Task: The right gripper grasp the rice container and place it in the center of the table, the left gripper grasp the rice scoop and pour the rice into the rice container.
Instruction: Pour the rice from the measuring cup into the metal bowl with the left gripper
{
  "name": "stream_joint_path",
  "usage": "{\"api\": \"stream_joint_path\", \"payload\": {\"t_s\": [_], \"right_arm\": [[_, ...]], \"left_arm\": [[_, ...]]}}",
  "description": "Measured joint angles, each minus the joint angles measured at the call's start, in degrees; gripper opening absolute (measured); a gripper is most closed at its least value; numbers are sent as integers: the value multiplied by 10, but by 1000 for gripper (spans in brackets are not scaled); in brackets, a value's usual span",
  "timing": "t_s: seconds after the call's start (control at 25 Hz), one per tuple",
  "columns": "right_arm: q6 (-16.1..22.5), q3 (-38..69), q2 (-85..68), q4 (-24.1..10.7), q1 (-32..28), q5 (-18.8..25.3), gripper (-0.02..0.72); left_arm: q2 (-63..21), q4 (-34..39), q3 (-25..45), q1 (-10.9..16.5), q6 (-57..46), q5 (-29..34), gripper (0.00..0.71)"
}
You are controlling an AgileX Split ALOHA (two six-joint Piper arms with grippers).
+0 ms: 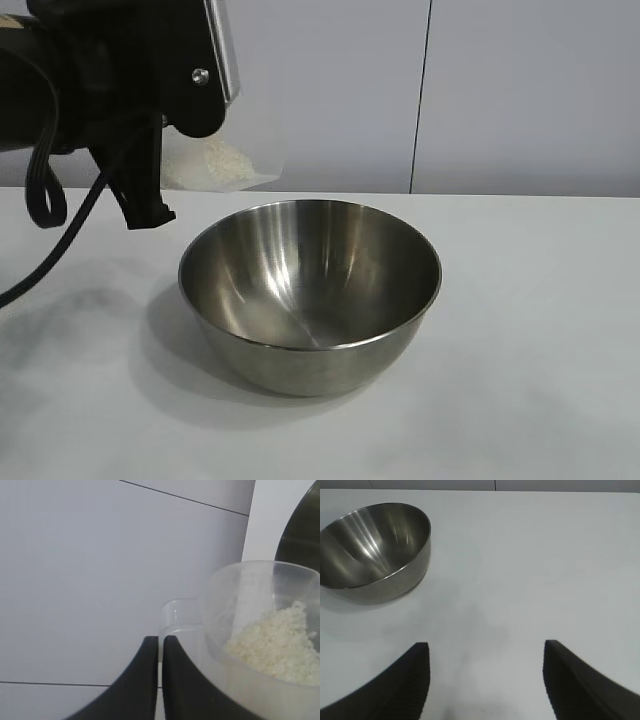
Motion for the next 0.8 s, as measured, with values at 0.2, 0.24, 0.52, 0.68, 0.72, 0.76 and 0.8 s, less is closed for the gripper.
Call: {"api": "stream_joint_path", "payload": {"t_s": [0.2, 0.24, 0.52, 0.68, 0.72, 0.76, 0.8], "right_arm": [[0, 0, 0, 0, 0, 0, 452], [0, 0, 0, 0, 0, 0, 452], [0, 0, 0, 0, 0, 0, 452], [0, 0, 0, 0, 0, 0, 452], [0, 0, 0, 0, 0, 0, 452], [0, 0, 0, 0, 0, 1, 452], [0, 0, 0, 0, 0, 1, 452]], "left_arm": [[66, 0, -10, 0, 90, -4, 9], [86, 0, -10, 0, 104, -9, 9], [148, -2, -11, -10, 198, -140, 9], [148, 19, -12, -12, 260, -156, 9], [148, 27, -12, -12, 280, -156, 9], [148, 38, -12, -12, 303, -156, 9], [148, 51, -12, -12, 319, -156, 9]]}}
